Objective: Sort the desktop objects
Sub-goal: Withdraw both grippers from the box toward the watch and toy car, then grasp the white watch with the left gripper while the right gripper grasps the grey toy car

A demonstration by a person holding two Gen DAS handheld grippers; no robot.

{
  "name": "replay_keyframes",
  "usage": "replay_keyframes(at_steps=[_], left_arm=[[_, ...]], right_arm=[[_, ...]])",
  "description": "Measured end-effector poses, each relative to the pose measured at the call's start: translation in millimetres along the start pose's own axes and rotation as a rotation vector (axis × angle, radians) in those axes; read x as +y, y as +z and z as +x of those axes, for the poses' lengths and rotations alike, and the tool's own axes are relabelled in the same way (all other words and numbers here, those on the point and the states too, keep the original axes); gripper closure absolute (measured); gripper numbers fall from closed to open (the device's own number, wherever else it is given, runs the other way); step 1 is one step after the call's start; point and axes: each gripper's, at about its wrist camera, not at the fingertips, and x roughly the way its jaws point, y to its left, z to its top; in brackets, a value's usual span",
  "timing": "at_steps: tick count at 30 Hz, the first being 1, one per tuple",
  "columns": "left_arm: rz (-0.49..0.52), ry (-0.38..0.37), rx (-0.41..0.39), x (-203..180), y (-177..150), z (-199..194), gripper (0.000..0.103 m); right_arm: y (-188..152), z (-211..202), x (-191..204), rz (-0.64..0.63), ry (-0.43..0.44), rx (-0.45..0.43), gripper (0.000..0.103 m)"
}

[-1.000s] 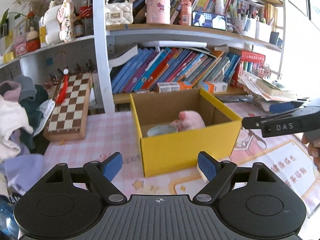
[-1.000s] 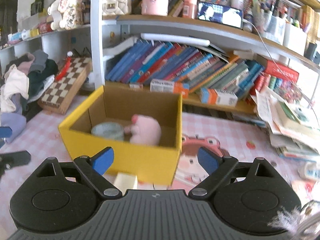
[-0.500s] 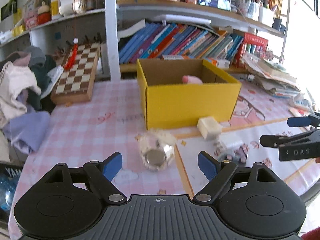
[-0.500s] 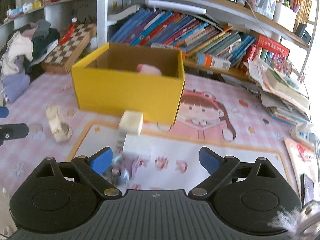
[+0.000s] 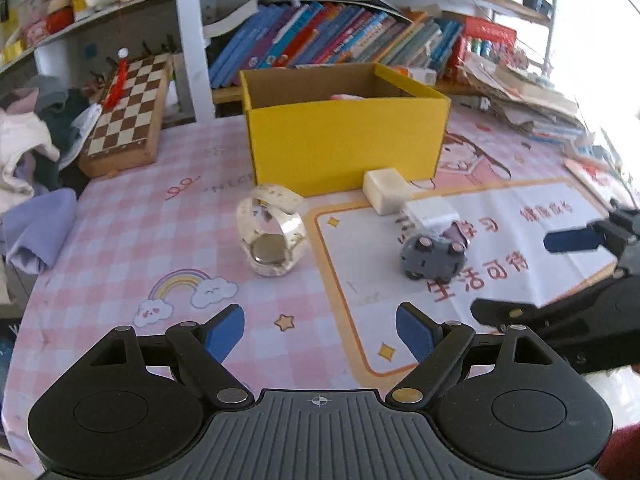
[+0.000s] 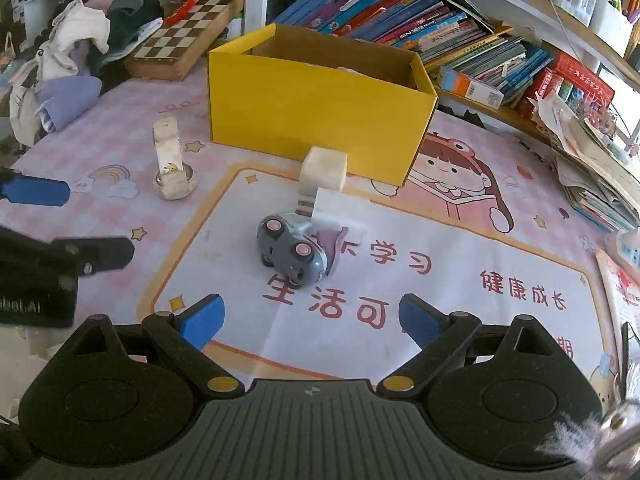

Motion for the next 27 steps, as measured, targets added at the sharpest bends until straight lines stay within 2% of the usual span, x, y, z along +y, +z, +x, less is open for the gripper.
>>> replay_keyframes(at_steps=[10,15,23,27], left_arm=[[0.044,0.035,-0.071,-2.7,11.3,-12.7,0.016],[0.036,0.021,-0.030,-6.2,6.4,-6.3,0.014],[-0.055,0.010,-0.032,10.6,6.5,-2.9,0.014],[-0.080,0.015,-0.040,16.4,8.0,1.1,0.014]], right_arm=[[0.0,-15.3,-4.9,-0.020,-0.043,0.031,0.008],[2.1,-10.2,-11.5,0.009,-0.040,0.031,0.008],[5.1,0.3,-12.1,-0.011,-0.006,0.021,0.008],[4.0,13.6,-14.7,0.005,0.014,0.064,0.009]])
